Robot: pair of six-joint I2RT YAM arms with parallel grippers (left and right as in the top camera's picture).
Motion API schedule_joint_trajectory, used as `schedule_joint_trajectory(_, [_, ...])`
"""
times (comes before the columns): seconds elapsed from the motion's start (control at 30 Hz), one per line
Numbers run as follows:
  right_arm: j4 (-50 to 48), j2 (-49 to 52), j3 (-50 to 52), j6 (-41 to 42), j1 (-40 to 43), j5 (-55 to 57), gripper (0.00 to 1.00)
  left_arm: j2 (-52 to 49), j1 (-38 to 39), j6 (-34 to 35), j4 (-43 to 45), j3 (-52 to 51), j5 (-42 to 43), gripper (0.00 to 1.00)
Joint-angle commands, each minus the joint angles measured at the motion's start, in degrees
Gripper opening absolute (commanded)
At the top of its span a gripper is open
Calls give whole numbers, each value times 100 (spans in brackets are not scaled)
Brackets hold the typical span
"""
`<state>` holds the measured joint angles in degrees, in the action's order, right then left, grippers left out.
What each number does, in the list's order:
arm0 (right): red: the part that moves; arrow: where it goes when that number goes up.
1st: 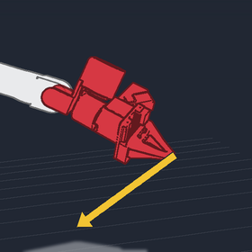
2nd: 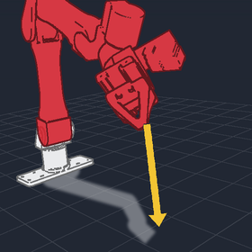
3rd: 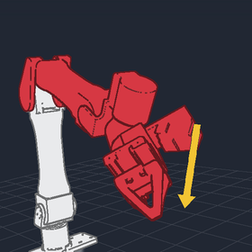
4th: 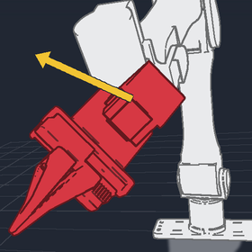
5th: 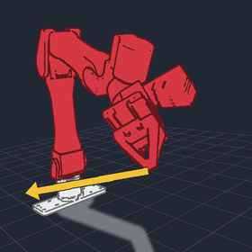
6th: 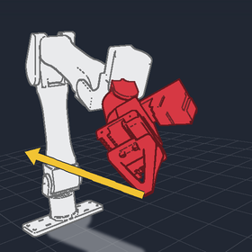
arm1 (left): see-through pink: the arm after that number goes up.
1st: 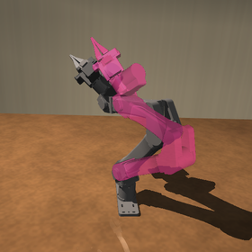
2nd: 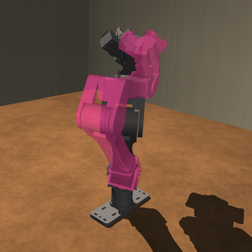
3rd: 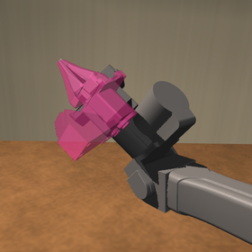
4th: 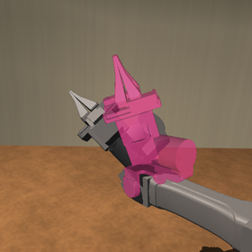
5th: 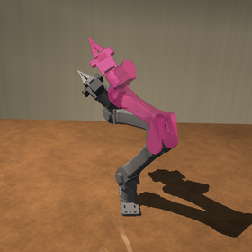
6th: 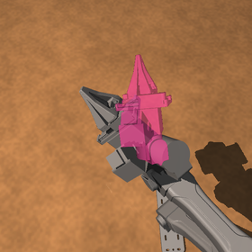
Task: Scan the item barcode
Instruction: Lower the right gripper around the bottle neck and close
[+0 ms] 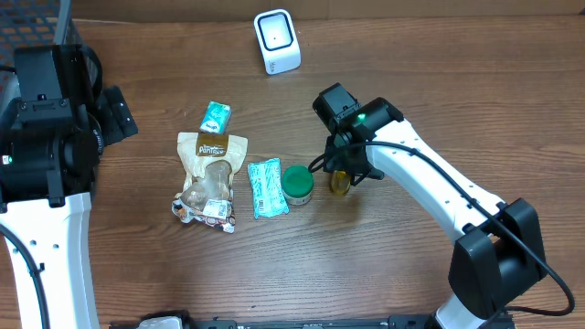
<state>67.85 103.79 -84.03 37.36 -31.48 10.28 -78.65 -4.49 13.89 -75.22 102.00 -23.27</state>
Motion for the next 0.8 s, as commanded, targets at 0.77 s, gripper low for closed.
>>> schedule_joint_trajectory(0.77, [-166,-13,17,11,7,-11,54,-9,0,-61,7,114,-109,99])
